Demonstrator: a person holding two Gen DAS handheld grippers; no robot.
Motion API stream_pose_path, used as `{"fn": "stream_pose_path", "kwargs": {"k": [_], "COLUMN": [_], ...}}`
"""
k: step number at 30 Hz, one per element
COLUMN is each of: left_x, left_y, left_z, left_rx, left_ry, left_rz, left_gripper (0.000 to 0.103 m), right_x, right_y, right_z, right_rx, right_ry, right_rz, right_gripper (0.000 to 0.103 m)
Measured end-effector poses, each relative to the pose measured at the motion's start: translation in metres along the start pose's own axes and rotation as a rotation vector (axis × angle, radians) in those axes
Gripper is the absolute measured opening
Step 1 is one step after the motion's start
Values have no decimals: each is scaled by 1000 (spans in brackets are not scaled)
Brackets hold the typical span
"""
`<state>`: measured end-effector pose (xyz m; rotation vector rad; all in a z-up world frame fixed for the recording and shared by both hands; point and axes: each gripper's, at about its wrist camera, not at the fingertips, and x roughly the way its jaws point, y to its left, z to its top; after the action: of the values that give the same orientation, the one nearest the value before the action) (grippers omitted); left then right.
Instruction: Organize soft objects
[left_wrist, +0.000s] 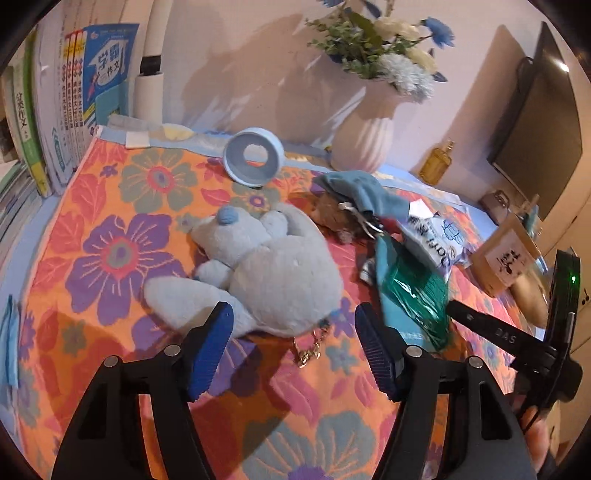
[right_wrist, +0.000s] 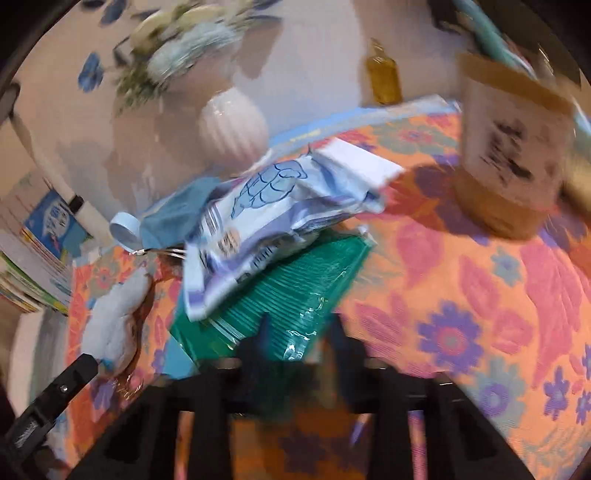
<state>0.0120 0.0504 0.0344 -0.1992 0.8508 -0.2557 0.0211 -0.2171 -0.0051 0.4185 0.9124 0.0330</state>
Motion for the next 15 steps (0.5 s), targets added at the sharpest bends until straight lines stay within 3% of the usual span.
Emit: {"fn": "stream_pose_path", "kwargs": {"k": [6, 10, 11, 13, 15], "left_x": [4, -5, -9, -13, -15], "left_y": [-6, -28, -41, -58, -67], "left_z": [-2, 5, 11, 18, 25], "left_rx": [-27, 12, 61, 136, 200], "left_ry": [-4, -31, -42, -59, -92], "left_rz": [-9, -35, -46, -37, -12], "left_gripper": [68, 69, 76, 90, 92], "right_x": [-21, -20, -20, -19, -20], "right_y": [-39, -43, -39, -32, -25], "right_z": [-13, -7, -5, -3, -3], "right_rx": [-16, 14, 2, -26, -34], "right_ry": [26, 51, 59, 60, 46], "right_rz": [73, 152, 160, 162, 191], "right_gripper": [13, 24, 35, 71, 75]}}
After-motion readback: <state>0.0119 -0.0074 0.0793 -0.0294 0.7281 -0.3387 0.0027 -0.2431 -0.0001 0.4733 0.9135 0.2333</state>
